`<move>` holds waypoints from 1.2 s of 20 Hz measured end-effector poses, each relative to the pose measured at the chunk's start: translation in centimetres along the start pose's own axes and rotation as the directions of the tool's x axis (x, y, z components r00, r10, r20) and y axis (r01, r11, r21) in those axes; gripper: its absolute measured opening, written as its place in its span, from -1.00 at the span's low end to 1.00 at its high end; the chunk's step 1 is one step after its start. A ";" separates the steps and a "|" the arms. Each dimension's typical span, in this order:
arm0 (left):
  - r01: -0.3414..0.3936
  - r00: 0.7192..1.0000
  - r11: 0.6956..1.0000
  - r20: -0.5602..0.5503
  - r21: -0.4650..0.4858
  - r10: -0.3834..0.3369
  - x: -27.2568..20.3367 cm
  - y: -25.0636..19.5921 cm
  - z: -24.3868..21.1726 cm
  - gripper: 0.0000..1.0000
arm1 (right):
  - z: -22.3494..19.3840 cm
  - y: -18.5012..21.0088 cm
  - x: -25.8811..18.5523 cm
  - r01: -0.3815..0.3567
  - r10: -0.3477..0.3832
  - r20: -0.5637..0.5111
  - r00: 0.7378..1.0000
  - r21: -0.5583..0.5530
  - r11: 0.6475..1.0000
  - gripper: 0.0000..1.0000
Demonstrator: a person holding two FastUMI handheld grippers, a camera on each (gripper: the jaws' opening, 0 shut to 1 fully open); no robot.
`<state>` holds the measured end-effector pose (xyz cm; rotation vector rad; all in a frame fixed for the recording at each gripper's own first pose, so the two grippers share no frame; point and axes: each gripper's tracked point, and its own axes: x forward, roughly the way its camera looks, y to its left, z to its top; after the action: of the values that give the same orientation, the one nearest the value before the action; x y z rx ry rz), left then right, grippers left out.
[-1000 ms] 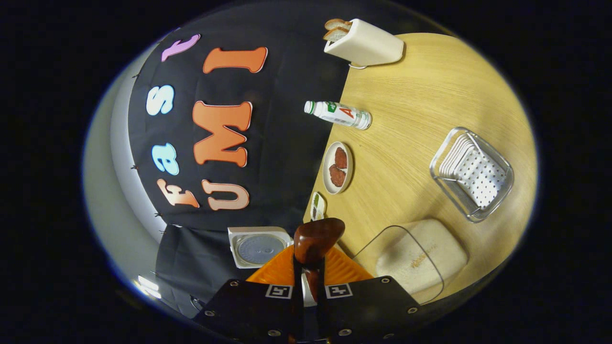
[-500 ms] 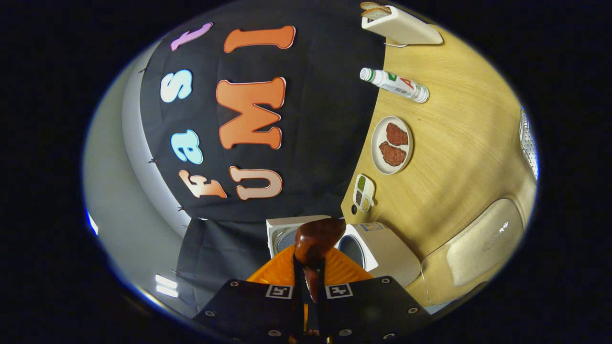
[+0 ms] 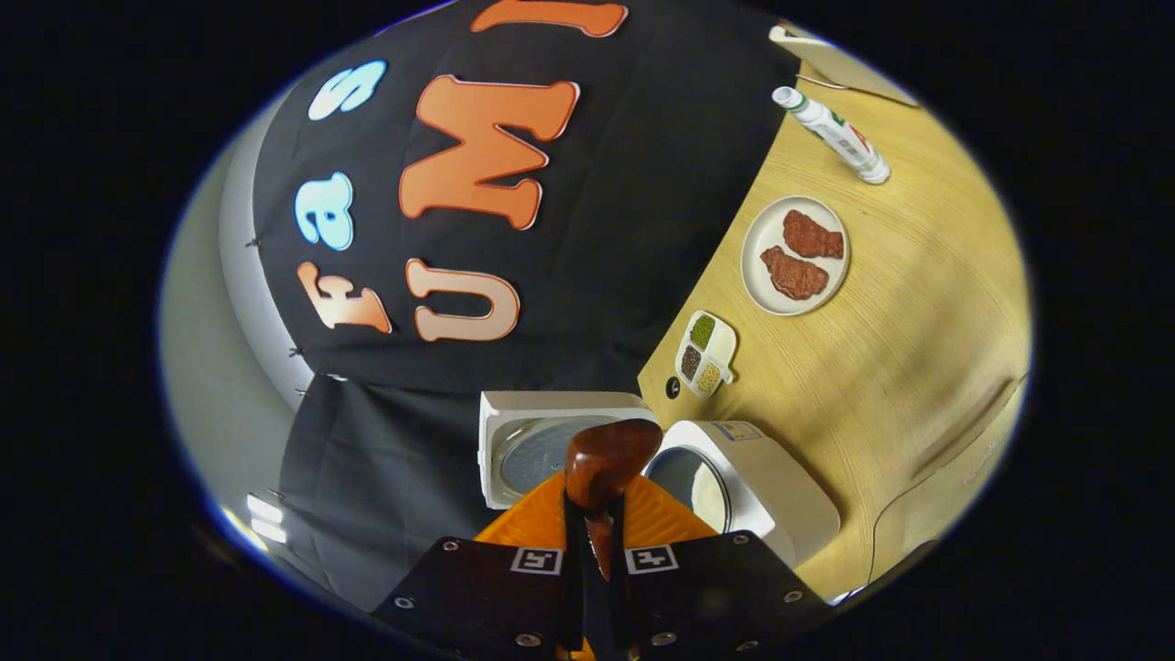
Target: Close the left gripper, press the button to open the rice cooker; take a wooden spoon from the chopstick holder with the right hand, scoop a spoonful of rice and pour it into the rice cooker, then put the wooden spoon back into the chopstick holder.
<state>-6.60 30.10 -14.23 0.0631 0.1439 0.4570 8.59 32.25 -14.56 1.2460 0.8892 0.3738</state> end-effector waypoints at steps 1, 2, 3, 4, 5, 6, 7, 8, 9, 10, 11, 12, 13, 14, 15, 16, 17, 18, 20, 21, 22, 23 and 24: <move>-0.017 1.000 1.000 -0.005 -0.004 0.017 -0.3 0.7 -0.3 1.00 | -0.2 0.9 0.9 0.001 -0.001 -0.001 1.000 -0.033 0.999 -0.79; -0.035 0.999 0.999 -0.011 -0.008 0.035 -0.5 1.4 -0.5 1.00 | -0.3 1.7 1.8 0.001 -0.001 0.001 1.000 -0.068 0.998 -0.79; -0.049 0.999 0.999 -0.016 -0.012 0.049 -0.7 2.0 -0.8 1.00 | -0.4 2.3 2.5 0.002 -0.001 0.005 1.000 -0.105 0.994 -0.78; -0.065 0.998 0.998 -0.022 -0.014 0.065 -1.0 2.4 -1.0 1.00 | -0.4 3.0 3.2 0.001 0.000 0.012 1.000 -0.141 0.990 -0.79; -0.072 0.997 0.997 -0.027 -0.017 0.071 -1.3 2.7 -1.3 1.00 | -0.5 3.4 3.7 0.004 -0.001 0.019 1.000 -0.175 0.985 -0.79; -0.073 0.997 0.997 -0.031 -0.021 0.072 -1.7 2.9 -1.5 1.00 | -0.6 3.8 4.3 0.004 0.002 0.026 1.000 -0.208 0.978 -0.79; -0.083 0.996 0.996 -0.037 -0.017 0.082 -1.7 3.3 -1.6 1.00 | -0.7 4.1 4.7 0.008 0.001 0.036 0.999 -0.246 0.969 -0.79; -0.088 0.995 0.996 -0.041 -0.011 0.088 -1.8 3.6 -1.6 1.00 | -0.9 4.1 5.3 0.015 -0.003 0.043 0.999 -0.281 0.960 -0.79; -0.097 0.995 0.995 -0.039 -0.003 0.097 -2.0 4.0 -1.8 1.00 | -1.1 4.1 5.8 0.026 -0.011 0.051 0.999 -0.318 0.948 -0.79; -0.105 0.994 0.994 -0.037 0.004 0.105 -2.1 4.4 -1.7 0.99 | -1.3 4.1 6.1 0.036 -0.016 0.057 0.998 -0.356 0.934 -0.79; -0.114 0.993 0.993 -0.036 0.009 0.114 -2.2 4.7 -1.6 1.00 | -1.4 4.2 6.4 0.043 -0.019 0.064 0.998 -0.393 0.919 -0.79; -0.121 0.992 0.993 -0.035 0.010 0.121 -2.0 5.0 -1.5 0.99 | -1.5 4.4 6.7 0.048 -0.019 0.070 0.997 -0.431 0.901 -0.79; -0.124 0.992 0.992 -0.039 0.008 0.124 -2.0 5.2 -1.6 1.00 | -1.7 4.5 6.9 0.054 -0.018 0.080 0.997 -0.468 0.882 -0.79; -0.126 0.991 0.992 -0.045 0.005 0.126 -1.8 5.3 -1.6 0.99 | -1.8 4.8 7.0 0.058 -0.015 0.088 0.996 -0.504 0.862 -0.79; -0.126 0.991 0.992 -0.049 0.002 0.126 -1.7 5.4 -1.8 0.99 | -1.9 5.1 7.2 0.062 -0.011 0.097 0.995 -0.538 0.840 -0.79; -0.125 0.991 0.992 -0.050 0.002 0.125 -1.7 5.3 -1.8 0.99 | -1.9 5.5 7.3 0.064 -0.007 0.101 0.995 -0.569 0.820 -0.79; -0.122 0.991 0.993 -0.052 0.003 0.122 -1.7 5.3 -1.9 0.99 | -2.4 6.0 7.1 0.065 -0.002 0.107 0.994 -0.594 0.802 -0.79; -0.118 0.992 0.993 -0.053 0.005 0.118 -1.6 5.2 -1.9 1.00 | -2.6 6.5 7.1 0.063 0.005 0.108 0.994 -0.618 0.783 -0.78; -0.110 0.993 0.994 -0.047 0.007 0.110 -1.5 5.1 -1.8 1.00 | -2.4 8.0 6.9 0.052 0.033 0.115 0.993 -0.659 0.750 -0.79; -0.108 0.993 0.994 -0.044 0.008 0.108 -1.5 5.1 -1.7 1.00 | -2.5 8.6 6.6 0.046 0.046 0.119 0.992 -0.672 0.739 -0.78; -0.104 0.994 0.994 -0.042 0.009 0.105 -1.5 5.1 -1.7 1.00 | -2.6 9.3 6.5 0.039 0.062 0.122 0.991 -0.685 0.727 -0.79; -0.103 0.994 0.995 -0.042 0.009 0.103 -1.4 5.1 -1.6 1.00 | -2.6 9.9 6.4 0.035 0.074 0.126 0.989 -0.694 0.719 -0.79; -0.100 0.994 0.995 -0.042 0.009 0.100 -1.3 5.1 -1.5 1.00 | -2.6 10.4 6.3 0.030 0.086 0.128 0.988 -0.707 0.706 -0.78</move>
<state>-10.17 34.10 -15.06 0.0670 0.1848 0.5580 12.81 41.53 -7.44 0.5497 0.5020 0.5732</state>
